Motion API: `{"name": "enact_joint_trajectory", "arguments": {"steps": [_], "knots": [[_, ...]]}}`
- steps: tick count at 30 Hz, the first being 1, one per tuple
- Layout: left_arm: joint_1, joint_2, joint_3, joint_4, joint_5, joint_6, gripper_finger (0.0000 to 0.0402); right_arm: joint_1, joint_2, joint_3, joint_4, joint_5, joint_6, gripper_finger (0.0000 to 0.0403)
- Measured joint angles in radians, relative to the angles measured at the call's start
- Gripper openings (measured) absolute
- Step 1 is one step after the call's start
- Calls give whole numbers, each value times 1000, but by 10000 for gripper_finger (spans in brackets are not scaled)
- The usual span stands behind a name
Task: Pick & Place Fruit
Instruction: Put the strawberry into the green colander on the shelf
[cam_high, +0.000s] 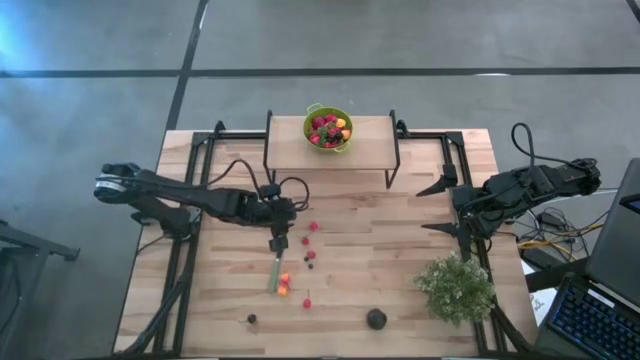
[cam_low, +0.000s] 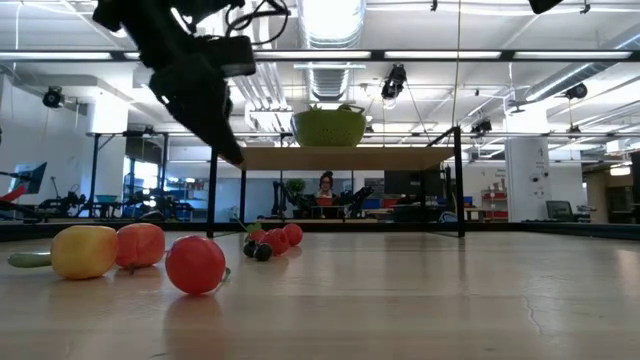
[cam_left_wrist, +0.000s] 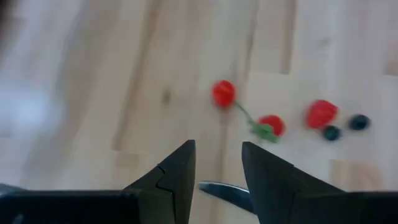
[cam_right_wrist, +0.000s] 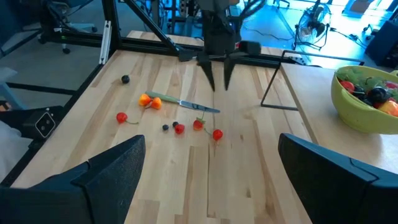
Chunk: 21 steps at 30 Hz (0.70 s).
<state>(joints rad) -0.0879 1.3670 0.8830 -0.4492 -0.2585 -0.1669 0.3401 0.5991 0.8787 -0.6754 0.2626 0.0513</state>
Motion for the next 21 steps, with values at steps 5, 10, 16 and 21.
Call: {"name": "enact_joint_trajectory", "arguments": {"steps": [5, 10, 16, 21], "knots": [[-20, 0, -56, 68, 34, -36, 138, 0, 0, 0, 0, 0, 0, 363], [-36, 0, -94, 138, 35, -42, 138, 0, 0, 0, 0, 0, 0, 363], [-55, 0, -106, 154, 61, -77, 138, 0, 0, 0, 0, 0, 0, 363], [-82, 2, -137, 209, 65, -50, 138, 0, 0, 0, 0, 0, 0, 363]]}}
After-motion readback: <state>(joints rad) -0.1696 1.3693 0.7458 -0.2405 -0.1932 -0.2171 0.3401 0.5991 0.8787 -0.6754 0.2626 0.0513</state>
